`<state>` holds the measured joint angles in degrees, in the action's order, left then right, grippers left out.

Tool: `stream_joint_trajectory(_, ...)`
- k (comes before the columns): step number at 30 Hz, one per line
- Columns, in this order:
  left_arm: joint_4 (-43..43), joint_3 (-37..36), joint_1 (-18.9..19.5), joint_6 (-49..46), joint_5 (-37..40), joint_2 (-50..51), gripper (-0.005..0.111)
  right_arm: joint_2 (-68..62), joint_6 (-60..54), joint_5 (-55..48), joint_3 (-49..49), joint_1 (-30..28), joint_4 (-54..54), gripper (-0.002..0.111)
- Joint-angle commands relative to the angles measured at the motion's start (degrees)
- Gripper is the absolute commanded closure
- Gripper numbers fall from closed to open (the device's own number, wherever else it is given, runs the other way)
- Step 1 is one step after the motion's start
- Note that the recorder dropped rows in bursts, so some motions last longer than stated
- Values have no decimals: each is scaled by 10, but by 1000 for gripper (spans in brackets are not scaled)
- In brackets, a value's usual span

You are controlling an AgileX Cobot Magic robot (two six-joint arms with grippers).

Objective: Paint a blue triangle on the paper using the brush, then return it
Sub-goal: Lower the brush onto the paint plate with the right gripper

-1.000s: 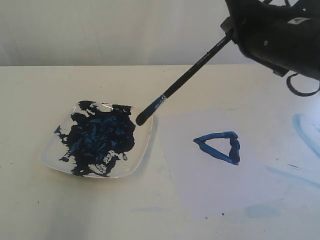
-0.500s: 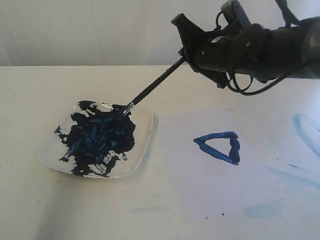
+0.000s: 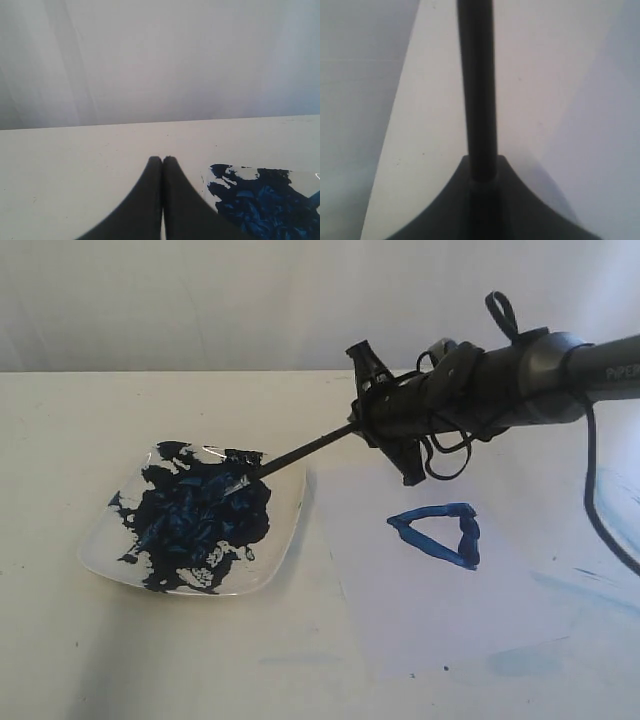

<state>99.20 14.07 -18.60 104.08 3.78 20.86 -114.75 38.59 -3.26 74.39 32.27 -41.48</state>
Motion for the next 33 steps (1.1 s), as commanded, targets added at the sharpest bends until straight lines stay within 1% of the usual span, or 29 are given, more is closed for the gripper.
stream_joint_trajectory(1, 7, -3, 3, 5, 1, -1, 107, -17, 5, -9, 3, 2, -1, 108)
stream_joint_trajectory(9, 7, -3, 3, 5, 0, -1, 107, -47, 21, 55, 3, 26, -11, 108)
stream_joint_trajectory(33, 7, -3, 3, 5, 3, -1, 107, -67, 21, 25, 3, 26, -11, 108)
